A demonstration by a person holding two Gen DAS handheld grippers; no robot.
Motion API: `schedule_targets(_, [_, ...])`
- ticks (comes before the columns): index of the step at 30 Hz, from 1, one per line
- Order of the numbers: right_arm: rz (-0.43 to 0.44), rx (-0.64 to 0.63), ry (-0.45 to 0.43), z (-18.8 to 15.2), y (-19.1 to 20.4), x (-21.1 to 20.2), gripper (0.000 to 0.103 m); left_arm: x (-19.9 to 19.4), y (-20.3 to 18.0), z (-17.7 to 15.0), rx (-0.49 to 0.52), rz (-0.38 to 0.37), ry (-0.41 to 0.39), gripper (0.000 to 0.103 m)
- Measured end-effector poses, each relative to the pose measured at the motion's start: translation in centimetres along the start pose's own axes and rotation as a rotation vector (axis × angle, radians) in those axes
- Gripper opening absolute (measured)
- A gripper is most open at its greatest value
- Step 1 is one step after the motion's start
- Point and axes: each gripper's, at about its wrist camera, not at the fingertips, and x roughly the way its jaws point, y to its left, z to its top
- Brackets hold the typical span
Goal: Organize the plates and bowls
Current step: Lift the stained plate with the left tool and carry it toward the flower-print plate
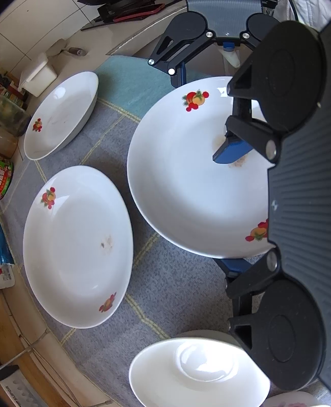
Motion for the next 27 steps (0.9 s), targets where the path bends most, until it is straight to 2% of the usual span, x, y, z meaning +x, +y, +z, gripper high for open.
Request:
schedule_targets(18, [0.016, -0.021, 0.024, 0.7, -1.1, -1.1, 0.103, -1.0, -0.6, 0.4, -0.005, -0.011, -0.022, 0.073])
schedule_targets(27, [0.02, -0.006, 0.021, 0.9, -3.4, -2.8, 0.103, -1.6, -2.2, 2.7, 0.01, -0.014, -0.049, 0.073])
